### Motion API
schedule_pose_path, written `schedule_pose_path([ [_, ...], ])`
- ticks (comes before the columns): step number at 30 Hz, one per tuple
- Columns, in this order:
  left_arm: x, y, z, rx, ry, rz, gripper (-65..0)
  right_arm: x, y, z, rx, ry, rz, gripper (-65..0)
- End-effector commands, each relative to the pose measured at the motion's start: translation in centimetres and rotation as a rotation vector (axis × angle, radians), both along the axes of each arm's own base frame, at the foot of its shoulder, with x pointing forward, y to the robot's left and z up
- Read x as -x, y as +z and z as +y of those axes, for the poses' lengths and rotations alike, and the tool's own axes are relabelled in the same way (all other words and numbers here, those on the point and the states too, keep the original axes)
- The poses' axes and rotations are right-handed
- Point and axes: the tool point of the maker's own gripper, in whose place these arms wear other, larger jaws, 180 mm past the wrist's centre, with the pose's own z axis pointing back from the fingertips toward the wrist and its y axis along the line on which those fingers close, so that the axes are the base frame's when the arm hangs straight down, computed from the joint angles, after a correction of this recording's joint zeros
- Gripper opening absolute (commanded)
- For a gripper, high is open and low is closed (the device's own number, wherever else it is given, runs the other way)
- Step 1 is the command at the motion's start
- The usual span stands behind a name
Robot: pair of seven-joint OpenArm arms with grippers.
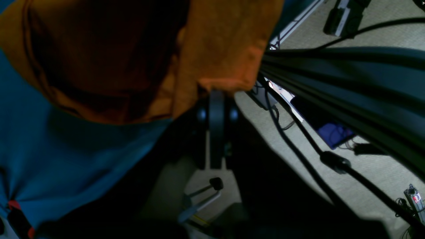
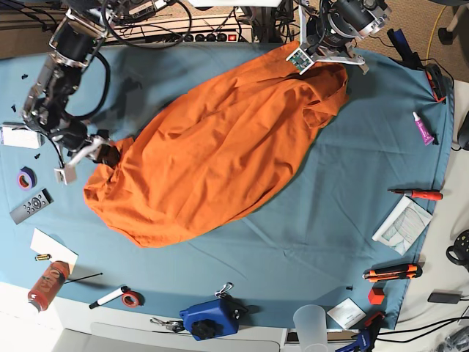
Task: Layout the t-shirt on the table in an organized manner, then fold the t-shirt properly
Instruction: 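Grasp the t-shirt's opposite end with the right gripper, then lift the t-shirt with both grippers and swing it flat onto the table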
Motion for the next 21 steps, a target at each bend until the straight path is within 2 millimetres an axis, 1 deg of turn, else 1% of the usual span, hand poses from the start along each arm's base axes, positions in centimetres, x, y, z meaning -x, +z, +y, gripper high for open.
schedule_pose_path([
  [1,-0.2,0.5,-0.2,0.012,0.000,-0.019,-65.0,-0.2,0.4,-1.3,0.054,-0.031,0.008,-41.2],
  [3,-0.2,0.5,-0.1,0.012,0.000,-0.019,-65.0,0.2,-0.3,-2.4,0.099,-0.076,0.050,-41.2],
  [5,-0.2,0.5,-0.1,0.012,0.001,-0.019,-65.0,0.4,-0.5,-3.1,0.129,-0.090,0.068,-41.2],
  [9,-0.4,0.7,-0.4,0.024,-0.001,-0.030,-65.0,0.1,-0.3,-2.9,0.120,-0.092,0.046,-41.3],
  [10,-0.4,0.7,-0.5,0.030,-0.001,-0.033,-65.0,0.1,-0.3,-2.9,0.120,-0.092,0.047,-42.2],
  [11,-0.5,0.8,-0.5,0.035,-0.002,-0.037,-65.0,0.1,-0.3,-2.9,0.120,-0.092,0.047,-45.0],
  [12,-0.5,0.8,-0.6,0.037,-0.002,-0.039,-65.0,0.1,-0.3,-2.9,0.120,-0.092,0.047,-49.3],
  [15,-0.5,0.8,-0.5,0.036,-0.002,-0.039,-65.0,0.1,-0.2,-3.0,0.121,-0.093,0.046,-65.0],
  [18,-0.5,0.8,-0.5,0.036,-0.002,-0.041,-65.0,-0.4,0.2,-2.9,0.122,-0.085,0.030,-65.0],
  [19,-0.6,0.8,-0.5,0.033,-0.002,-0.046,-65.0,-0.9,0.8,-2.6,0.118,-0.064,0.007,-65.0],
  [21,-1.5,1.0,-0.1,0.008,-0.001,-0.089,-65.0,-2.2,2.7,-1.8,0.086,-0.008,-0.067,-65.0],
])
